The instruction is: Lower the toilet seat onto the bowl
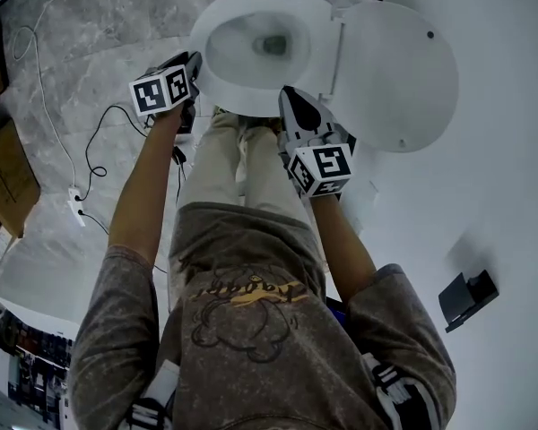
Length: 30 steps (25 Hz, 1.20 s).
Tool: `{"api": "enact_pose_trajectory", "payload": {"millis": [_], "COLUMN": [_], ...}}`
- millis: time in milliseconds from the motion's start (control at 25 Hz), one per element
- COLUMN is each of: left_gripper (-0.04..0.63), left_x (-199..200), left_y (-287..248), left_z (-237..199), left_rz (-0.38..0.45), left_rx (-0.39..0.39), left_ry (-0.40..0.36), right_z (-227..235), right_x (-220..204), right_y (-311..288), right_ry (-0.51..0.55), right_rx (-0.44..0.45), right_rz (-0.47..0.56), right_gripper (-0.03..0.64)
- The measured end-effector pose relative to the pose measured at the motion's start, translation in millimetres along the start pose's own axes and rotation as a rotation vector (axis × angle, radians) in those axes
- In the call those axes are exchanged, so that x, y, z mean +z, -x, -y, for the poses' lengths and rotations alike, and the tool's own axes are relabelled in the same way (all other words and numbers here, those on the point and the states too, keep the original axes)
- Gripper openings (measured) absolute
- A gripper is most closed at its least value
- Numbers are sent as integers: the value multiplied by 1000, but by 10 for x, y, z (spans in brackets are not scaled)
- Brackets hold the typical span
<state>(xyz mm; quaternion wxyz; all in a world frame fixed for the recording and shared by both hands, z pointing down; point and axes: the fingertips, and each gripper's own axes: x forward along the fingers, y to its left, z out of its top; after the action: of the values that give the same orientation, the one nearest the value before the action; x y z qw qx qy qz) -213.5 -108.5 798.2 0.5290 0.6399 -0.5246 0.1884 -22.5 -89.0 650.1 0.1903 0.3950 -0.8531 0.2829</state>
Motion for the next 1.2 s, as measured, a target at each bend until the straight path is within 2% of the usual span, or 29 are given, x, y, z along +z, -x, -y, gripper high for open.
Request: {"api": "enact_pose_trajectory", "payload": {"millis": [400, 600, 760, 960, 1200], "left_gripper": [118, 115, 112, 107, 97], "left_x": [-322, -420, -451, -498, -449], "left_y": [-482, -721, -865, -943, -885], "left_z": [-508, -678, -787, -803, -801], "left_rz": [-52, -69, -67, -112, -116], "left_rx": [55, 65, 91, 112, 110], "left_ry": [-5, -33, -37, -23, -24], "right_z": [77, 145, 183, 216, 220], "right_x": [-230, -421, -520, -656, -576], "right_y": [-583, -774, -818, -783, -732], "right_ry": [0, -5, -21, -33, -52], "right_rx": [20, 17, 5, -9, -17], "right_rz": [-4, -22, -29, -43, -20], "right_gripper": [26, 26, 26, 26, 26]}}
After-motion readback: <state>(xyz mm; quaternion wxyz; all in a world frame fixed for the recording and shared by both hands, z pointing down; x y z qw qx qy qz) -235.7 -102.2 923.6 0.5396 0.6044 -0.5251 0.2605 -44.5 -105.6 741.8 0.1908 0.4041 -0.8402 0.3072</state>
